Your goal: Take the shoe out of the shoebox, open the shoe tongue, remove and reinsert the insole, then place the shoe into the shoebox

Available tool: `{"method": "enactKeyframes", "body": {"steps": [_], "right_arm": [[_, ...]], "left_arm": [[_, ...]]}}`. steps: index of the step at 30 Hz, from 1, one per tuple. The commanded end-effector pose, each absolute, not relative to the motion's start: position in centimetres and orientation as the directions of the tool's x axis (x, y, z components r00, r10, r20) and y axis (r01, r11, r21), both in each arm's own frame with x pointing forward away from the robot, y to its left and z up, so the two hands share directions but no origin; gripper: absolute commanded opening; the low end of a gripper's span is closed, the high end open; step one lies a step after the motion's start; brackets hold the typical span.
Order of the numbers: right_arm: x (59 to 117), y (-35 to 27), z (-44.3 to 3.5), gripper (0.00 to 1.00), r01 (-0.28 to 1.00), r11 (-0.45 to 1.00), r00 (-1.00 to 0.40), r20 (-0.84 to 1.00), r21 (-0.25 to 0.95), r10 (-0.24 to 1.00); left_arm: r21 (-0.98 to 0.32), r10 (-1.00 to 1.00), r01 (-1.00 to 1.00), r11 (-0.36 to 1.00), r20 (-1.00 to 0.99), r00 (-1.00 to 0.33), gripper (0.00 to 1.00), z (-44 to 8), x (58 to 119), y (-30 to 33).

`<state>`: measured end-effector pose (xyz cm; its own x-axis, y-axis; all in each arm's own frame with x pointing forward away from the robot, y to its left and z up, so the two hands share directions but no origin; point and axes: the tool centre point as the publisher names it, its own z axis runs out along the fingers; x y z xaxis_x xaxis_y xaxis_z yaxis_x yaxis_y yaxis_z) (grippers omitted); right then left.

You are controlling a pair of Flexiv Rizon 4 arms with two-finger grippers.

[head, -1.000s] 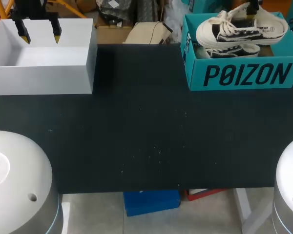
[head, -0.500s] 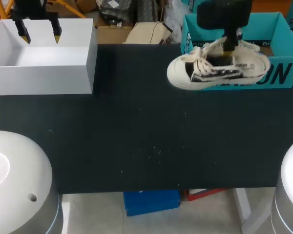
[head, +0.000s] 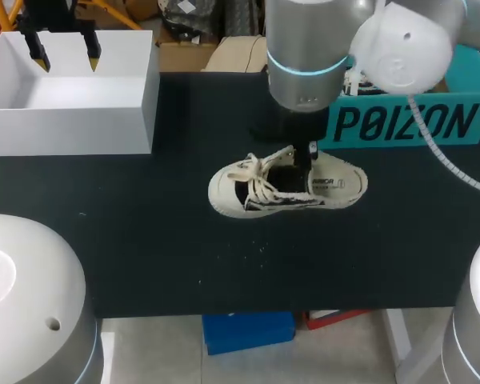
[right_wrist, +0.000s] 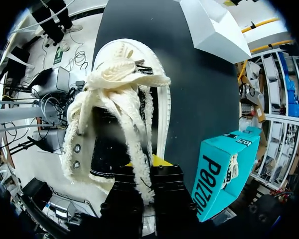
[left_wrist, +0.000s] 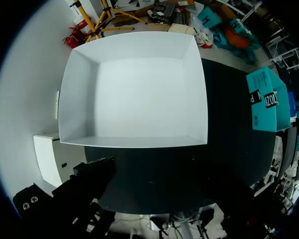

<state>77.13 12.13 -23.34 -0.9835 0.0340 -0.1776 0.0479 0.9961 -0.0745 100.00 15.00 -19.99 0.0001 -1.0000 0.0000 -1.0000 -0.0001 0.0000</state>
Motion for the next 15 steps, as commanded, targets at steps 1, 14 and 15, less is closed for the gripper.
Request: {"method": "enactKeyframes", "body": {"steps": [1, 14, 15], "right_arm": [[78.2, 16.4, -26.5, 0.00, 0.023, 0.996, -0.989, -0.145, -0.091, 0.010], [80.5, 20.9, -32.0, 0.00, -0.017, 0.997, -0.995, -0.099, -0.081, -0.025], [80.6, 21.2, -32.4, 0.00, -0.024, 0.997, -0.995, -0.092, -0.079, -0.031]], "left_arm": [[0.000, -1.000, -1.000, 0.000, 0.000, 0.000, 1.00, -20.0, 100.0, 15.0], [0.000, -1.000, -1.000, 0.000, 0.000, 0.000, 1.00, -20.0, 100.0, 15.0], [0.000, -1.000, -1.000, 0.000, 0.000, 0.000, 1.00, -20.0, 100.0, 15.0]]}}
